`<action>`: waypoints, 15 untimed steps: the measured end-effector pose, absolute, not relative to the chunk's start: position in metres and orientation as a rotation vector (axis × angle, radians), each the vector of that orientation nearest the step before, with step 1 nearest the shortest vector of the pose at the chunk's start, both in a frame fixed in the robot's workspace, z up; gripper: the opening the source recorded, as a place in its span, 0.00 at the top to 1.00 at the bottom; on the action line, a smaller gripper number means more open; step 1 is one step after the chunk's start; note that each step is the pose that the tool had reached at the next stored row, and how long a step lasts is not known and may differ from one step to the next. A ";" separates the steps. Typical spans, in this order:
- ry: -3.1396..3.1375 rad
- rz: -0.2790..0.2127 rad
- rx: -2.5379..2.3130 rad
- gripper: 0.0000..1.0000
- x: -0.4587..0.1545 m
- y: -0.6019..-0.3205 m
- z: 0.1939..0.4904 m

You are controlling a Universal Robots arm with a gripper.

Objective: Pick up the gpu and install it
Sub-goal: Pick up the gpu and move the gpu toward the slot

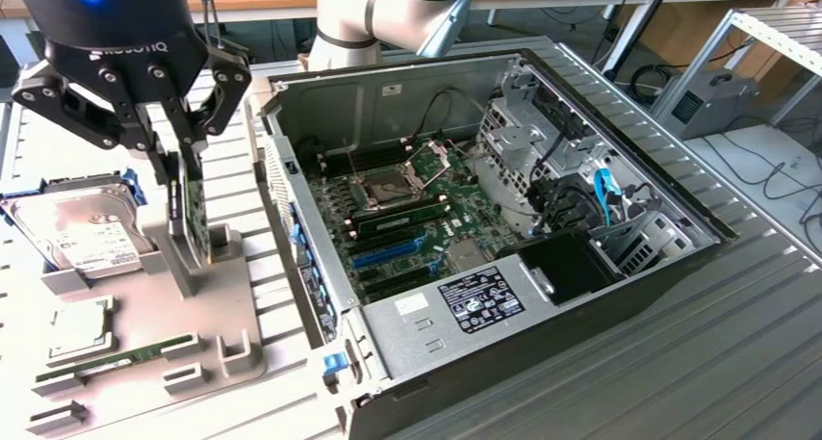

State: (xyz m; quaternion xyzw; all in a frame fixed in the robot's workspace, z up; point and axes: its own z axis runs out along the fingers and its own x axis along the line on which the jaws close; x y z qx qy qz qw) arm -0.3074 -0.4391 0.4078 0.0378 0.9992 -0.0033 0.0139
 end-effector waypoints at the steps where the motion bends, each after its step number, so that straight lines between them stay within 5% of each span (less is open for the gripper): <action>1: 3.112 -0.010 0.118 0.74 -0.307 -0.439 0.408; 15: 3.112 -0.010 0.118 0.74 -0.307 -0.439 0.412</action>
